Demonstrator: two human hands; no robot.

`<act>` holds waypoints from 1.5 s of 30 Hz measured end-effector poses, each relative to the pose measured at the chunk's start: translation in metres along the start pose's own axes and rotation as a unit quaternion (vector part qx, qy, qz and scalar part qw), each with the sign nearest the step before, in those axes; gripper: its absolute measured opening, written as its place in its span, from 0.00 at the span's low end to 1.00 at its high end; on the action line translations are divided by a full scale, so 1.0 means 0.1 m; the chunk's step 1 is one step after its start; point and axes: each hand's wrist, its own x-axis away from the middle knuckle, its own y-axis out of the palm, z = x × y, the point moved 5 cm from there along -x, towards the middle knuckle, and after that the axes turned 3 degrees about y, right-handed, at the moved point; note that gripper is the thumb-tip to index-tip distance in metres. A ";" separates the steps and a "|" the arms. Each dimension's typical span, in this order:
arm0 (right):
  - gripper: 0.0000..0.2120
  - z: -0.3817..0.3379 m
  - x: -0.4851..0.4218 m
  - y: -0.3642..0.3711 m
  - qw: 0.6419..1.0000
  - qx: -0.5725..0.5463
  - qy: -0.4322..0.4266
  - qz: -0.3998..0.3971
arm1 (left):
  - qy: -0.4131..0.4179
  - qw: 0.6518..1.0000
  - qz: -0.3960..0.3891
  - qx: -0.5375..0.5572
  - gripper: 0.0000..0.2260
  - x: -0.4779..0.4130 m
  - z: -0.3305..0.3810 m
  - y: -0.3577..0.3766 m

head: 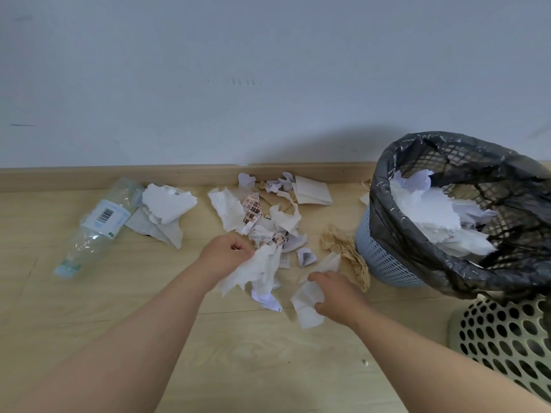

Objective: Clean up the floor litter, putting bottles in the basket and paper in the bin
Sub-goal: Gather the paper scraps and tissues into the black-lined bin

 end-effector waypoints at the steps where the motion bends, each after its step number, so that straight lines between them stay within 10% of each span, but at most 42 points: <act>1: 0.26 0.01 0.01 0.00 1.000 0.009 -0.004 -0.002 | -0.011 0.999 -0.016 0.026 0.10 0.00 0.02 -0.02; 13: 0.17 -0.26 0.18 0.23 0.973 0.220 -0.071 -0.019 | -0.126 0.924 -0.066 0.356 0.09 -0.11 0.11 -0.03; 18: 0.05 -0.27 0.14 0.18 0.998 0.037 -0.040 0.009 | -0.133 0.912 -0.035 0.386 0.07 -0.11 0.14 -0.08; 25: 0.06 -0.03 0.08 -0.15 0.894 -0.415 0.121 0.118 | -0.112 0.976 0.150 0.110 0.11 -0.12 -0.24 -0.16; 37: 0.26 0.49 0.16 -0.17 0.899 -0.349 0.189 0.184 | -0.069 0.991 0.079 -0.083 0.06 0.09 -0.54 0.05; 45: 0.07 0.28 0.15 -0.08 0.953 -0.277 0.099 0.075 | -0.042 0.983 -0.008 -0.178 0.02 0.07 -0.48 0.16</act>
